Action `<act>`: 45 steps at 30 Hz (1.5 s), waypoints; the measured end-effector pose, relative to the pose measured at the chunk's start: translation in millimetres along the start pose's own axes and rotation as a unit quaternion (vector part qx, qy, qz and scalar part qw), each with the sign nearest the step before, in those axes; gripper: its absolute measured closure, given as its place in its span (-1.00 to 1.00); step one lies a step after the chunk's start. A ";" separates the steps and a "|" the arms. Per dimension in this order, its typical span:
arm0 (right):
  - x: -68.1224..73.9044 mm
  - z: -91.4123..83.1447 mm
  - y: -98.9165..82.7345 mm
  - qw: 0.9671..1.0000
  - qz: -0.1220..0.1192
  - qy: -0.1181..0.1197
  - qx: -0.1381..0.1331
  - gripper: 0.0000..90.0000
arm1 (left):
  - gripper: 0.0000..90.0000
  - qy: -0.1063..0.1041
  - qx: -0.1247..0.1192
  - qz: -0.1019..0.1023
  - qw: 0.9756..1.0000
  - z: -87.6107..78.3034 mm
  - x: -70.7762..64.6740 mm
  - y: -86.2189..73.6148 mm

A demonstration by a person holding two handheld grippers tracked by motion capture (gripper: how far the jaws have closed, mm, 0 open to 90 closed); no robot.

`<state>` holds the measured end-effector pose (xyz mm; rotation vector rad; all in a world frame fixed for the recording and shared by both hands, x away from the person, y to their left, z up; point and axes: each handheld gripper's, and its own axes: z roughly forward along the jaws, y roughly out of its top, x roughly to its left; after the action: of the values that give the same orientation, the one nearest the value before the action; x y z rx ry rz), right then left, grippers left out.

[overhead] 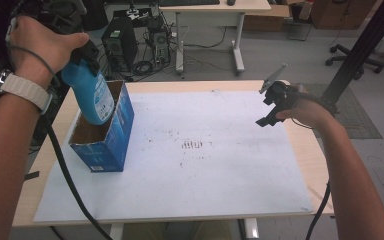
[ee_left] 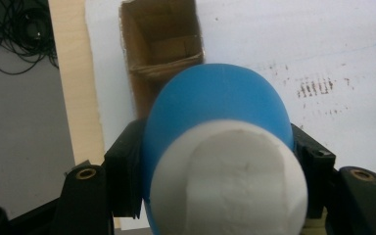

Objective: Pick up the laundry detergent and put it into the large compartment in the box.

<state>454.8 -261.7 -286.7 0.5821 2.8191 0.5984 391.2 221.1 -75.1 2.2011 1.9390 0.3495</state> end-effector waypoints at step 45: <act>-1.7 5.5 -4.9 1.000 0.010 0.001 0.012 -0.79 | -0.17 0.010 0.006 -0.022 1.000 77.8 31.3 -8.4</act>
<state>456.2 -264.6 -293.6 0.6145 2.8294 0.5710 410.0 254.3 -150.3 2.1668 2.0016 0.3556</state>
